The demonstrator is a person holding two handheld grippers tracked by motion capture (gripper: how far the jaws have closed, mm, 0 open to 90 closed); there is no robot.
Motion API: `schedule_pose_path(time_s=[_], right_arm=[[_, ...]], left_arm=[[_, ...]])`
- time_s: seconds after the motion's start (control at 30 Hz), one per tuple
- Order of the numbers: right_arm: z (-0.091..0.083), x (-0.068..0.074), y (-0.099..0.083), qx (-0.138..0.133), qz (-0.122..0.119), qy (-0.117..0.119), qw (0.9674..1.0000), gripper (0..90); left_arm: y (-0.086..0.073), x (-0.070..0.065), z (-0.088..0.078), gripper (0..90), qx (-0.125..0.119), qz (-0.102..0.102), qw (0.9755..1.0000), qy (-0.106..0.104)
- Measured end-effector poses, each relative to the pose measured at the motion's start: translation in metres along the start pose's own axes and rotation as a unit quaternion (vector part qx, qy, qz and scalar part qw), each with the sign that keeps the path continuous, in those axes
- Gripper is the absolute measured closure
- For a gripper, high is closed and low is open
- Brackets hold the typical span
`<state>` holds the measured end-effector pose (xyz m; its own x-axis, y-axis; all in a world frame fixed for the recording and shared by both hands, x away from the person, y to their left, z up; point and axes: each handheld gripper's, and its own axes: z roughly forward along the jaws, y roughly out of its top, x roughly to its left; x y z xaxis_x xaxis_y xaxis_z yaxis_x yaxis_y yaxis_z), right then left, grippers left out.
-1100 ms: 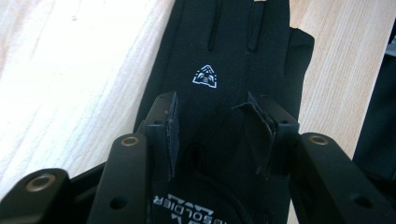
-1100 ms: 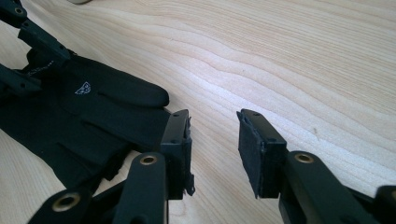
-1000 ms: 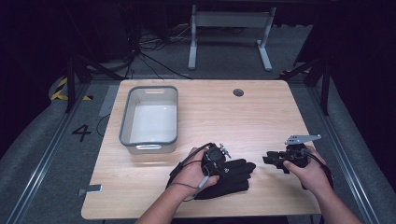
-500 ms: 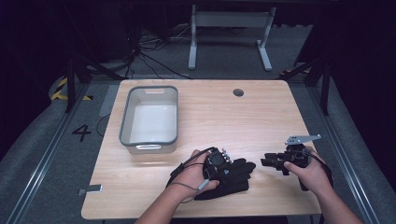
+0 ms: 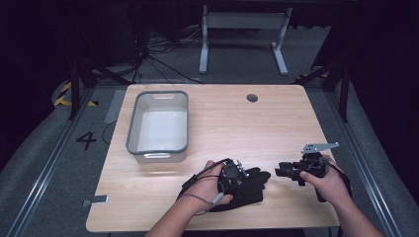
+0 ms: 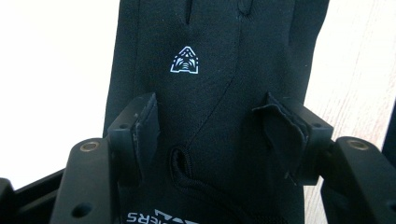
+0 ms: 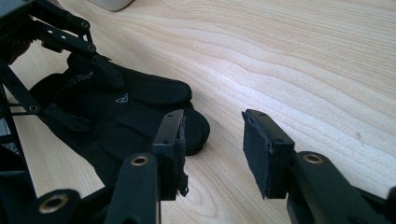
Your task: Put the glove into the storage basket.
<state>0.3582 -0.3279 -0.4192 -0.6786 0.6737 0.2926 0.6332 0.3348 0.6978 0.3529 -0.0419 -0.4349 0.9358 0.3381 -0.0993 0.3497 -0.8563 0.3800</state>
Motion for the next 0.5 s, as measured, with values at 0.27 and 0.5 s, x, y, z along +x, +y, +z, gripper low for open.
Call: schedule_pose_path(time_s=[0.27, 0.5], right_arm=[[0.0014, 0.0008, 0.0005, 0.001, -0.001, 0.002, 1.0, 59.9], [0.001, 0.0011, 0.0005, -0.001, -0.001, 0.002, 1.0, 59.9]], left_arm=[[0.0032, -0.0026, 0.0004, 43.1, 0.01, 0.006, 0.9999, 0.012], [0.0035, -0.0012, -0.002, 63.1, 0.006, -0.016, 0.9998, 0.009]])
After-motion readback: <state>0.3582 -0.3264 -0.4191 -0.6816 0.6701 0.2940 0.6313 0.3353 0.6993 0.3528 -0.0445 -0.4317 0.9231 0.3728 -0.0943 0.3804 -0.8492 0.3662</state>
